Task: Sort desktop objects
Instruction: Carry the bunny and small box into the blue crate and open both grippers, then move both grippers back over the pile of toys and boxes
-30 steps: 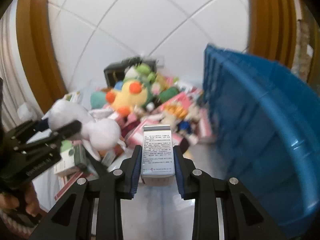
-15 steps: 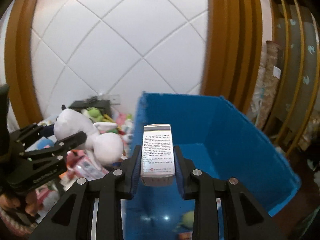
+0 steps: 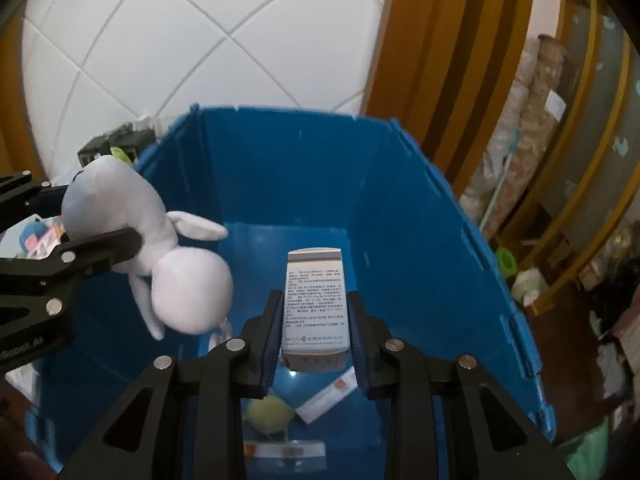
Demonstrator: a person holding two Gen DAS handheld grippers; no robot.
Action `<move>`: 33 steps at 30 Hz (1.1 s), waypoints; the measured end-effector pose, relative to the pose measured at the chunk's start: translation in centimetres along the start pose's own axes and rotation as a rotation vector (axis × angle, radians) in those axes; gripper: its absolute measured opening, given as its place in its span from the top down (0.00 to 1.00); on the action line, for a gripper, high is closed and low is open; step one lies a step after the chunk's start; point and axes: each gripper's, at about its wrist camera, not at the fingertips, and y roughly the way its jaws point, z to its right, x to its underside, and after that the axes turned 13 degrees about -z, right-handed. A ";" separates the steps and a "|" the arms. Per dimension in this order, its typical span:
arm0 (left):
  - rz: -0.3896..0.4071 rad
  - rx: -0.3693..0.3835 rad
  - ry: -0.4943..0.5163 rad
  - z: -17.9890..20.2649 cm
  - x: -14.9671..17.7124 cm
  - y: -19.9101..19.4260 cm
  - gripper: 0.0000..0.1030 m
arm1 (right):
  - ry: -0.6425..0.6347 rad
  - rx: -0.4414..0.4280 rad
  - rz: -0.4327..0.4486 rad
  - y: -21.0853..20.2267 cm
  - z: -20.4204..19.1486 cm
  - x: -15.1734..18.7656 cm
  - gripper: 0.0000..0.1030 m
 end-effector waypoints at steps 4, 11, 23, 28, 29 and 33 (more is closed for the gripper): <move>-0.061 0.013 0.031 2.1 0.2 0.8 0.50 | -0.008 0.003 -0.043 1.6 1.1 1.1 0.71; -0.082 -0.011 0.038 3.6 1.1 0.8 0.47 | -0.029 0.038 -0.072 2.1 2.1 2.3 0.71; -0.025 -0.039 0.005 3.1 2.6 -1.3 0.31 | -0.019 0.047 -0.008 -0.1 2.7 3.3 0.05; 0.008 -0.037 -0.018 2.3 3.5 -2.2 0.29 | -0.013 0.047 0.030 -1.6 2.4 3.8 0.01; 0.017 -0.035 -0.028 2.0 3.7 -2.5 0.29 | -0.011 0.040 0.037 -1.9 2.2 3.9 0.01; 0.082 -0.039 -0.075 0.3 5.1 -4.0 0.29 | -0.017 0.015 0.080 -3.6 0.8 4.1 0.00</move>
